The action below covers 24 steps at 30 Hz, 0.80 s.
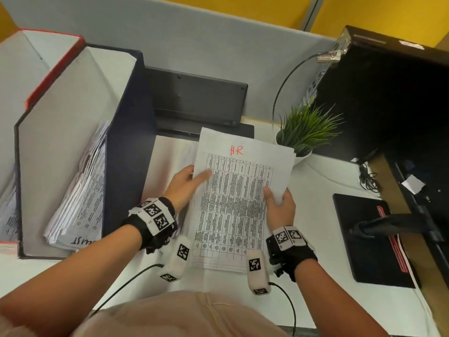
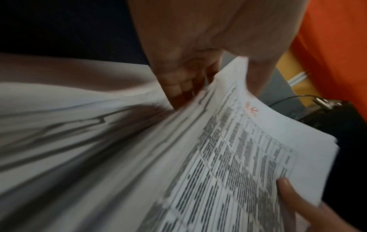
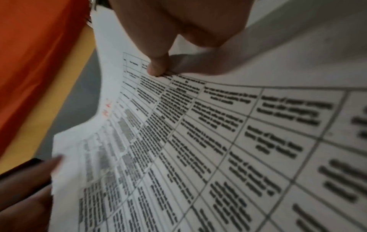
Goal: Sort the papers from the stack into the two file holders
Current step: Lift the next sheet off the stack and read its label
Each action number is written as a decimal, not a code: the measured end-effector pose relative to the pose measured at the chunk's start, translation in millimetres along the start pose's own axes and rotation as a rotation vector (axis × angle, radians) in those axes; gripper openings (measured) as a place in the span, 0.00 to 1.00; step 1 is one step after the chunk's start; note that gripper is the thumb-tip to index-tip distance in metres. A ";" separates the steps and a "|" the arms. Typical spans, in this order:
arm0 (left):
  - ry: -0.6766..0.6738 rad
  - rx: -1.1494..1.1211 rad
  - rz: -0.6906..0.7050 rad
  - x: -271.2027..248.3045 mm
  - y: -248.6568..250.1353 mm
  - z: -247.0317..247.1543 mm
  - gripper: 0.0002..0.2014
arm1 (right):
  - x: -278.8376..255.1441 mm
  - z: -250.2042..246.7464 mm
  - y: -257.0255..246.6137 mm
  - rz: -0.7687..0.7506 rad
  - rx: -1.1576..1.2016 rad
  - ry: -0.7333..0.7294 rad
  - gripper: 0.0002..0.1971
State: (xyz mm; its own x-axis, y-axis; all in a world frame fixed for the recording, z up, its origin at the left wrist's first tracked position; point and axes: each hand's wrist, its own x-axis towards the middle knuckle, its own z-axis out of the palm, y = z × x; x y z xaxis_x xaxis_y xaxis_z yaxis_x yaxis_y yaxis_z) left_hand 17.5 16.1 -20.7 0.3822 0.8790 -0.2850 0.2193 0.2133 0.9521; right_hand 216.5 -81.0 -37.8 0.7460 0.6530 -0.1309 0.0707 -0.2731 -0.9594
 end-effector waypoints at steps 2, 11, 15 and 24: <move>0.000 0.158 0.076 -0.1 1.4 2.6 0.17 | 1.4 2.4 -10.7 -0.063 -0.001 0.018 0.15; 0.220 0.093 0.461 -16.2 56.3 6.2 0.18 | -3.8 0.8 -86.1 -0.331 0.297 -0.006 0.10; 0.237 0.033 0.515 -24.3 61.3 2.8 0.15 | -9.2 -2.0 -88.4 -0.319 0.370 -0.045 0.15; 0.168 0.160 0.349 -17.6 37.3 1.5 0.19 | -15.7 2.1 -56.9 -0.178 0.301 -0.090 0.12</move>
State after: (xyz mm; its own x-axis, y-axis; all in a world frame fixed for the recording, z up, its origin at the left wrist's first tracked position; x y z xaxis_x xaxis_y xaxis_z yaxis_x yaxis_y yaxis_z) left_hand 20.3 7.9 19.7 0.3090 0.9471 0.0861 0.2441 -0.1665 0.9554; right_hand 199.4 -74.2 18.3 0.6769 0.7351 0.0367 -0.0140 0.0627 -0.9979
